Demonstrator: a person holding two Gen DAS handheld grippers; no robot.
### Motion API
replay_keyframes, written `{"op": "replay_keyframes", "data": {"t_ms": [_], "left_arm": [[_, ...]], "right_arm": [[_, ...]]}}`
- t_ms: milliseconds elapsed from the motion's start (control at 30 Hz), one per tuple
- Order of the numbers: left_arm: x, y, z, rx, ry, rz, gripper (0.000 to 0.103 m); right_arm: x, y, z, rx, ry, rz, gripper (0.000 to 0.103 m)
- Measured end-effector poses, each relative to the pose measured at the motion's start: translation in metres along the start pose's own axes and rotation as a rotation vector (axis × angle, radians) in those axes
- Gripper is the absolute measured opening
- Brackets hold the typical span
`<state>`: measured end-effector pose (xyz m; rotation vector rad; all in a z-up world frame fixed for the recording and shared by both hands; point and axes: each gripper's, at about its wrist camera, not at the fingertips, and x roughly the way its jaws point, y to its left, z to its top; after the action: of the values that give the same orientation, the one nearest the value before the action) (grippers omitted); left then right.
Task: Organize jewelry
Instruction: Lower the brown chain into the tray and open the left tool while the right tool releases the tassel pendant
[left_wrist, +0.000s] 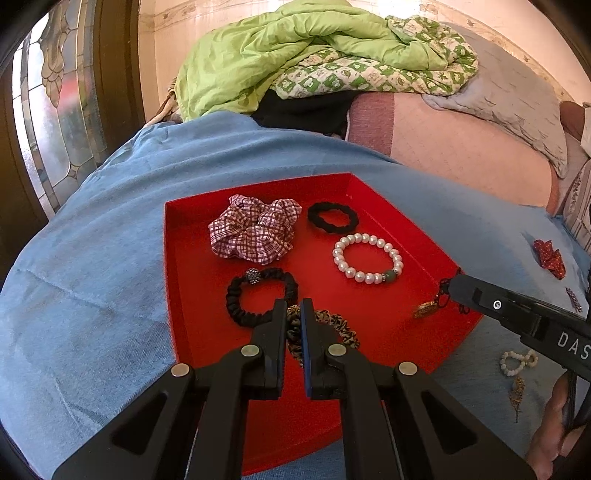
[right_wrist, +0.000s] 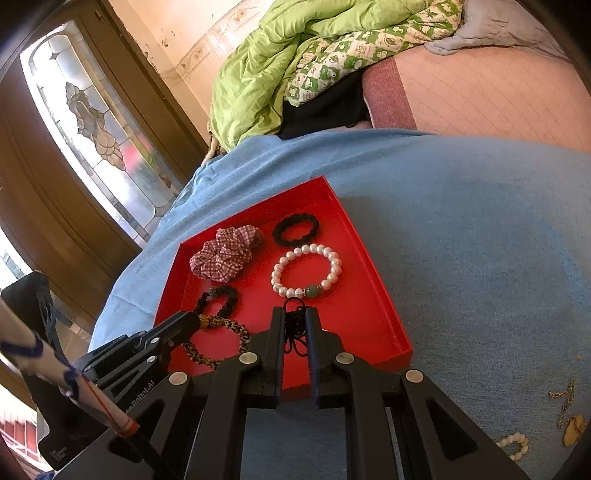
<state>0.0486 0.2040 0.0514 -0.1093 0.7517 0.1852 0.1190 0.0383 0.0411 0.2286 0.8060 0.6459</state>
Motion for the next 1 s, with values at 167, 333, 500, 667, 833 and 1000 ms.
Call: {"op": "replay_keyframes", "data": {"t_ms": [167,333,500,667,833,1000], "left_arm": [[0.002,-0.001,-0.001,0.002,0.011,0.001,0.007],[0.002,-0.001,-0.001,0.002,0.012,0.000,0.007],[0.003,-0.002,-0.001,0.003,0.021,-0.001,0.008],[0.001,-0.001,-0.001,-0.006,0.005,0.003,0.024],[0.000,0.001,0.000,-0.014,-0.004,0.004,0.026],[-0.006,0.001,0.002,-0.025,-0.033,-0.003,0.026]], "right_arm": [[0.000,-0.001,0.000,-0.001,0.002,-0.003,0.012],[0.001,-0.002,0.000,-0.001,0.006,-0.011,0.014],[0.001,-0.002,0.000,0.003,0.008,-0.011,0.014],[0.000,-0.003,0.001,0.005,0.011,-0.012,0.014],[-0.002,-0.002,0.001,0.007,0.003,-0.005,0.019],[-0.011,0.001,0.004,0.006,-0.023,0.005,0.019]]}}
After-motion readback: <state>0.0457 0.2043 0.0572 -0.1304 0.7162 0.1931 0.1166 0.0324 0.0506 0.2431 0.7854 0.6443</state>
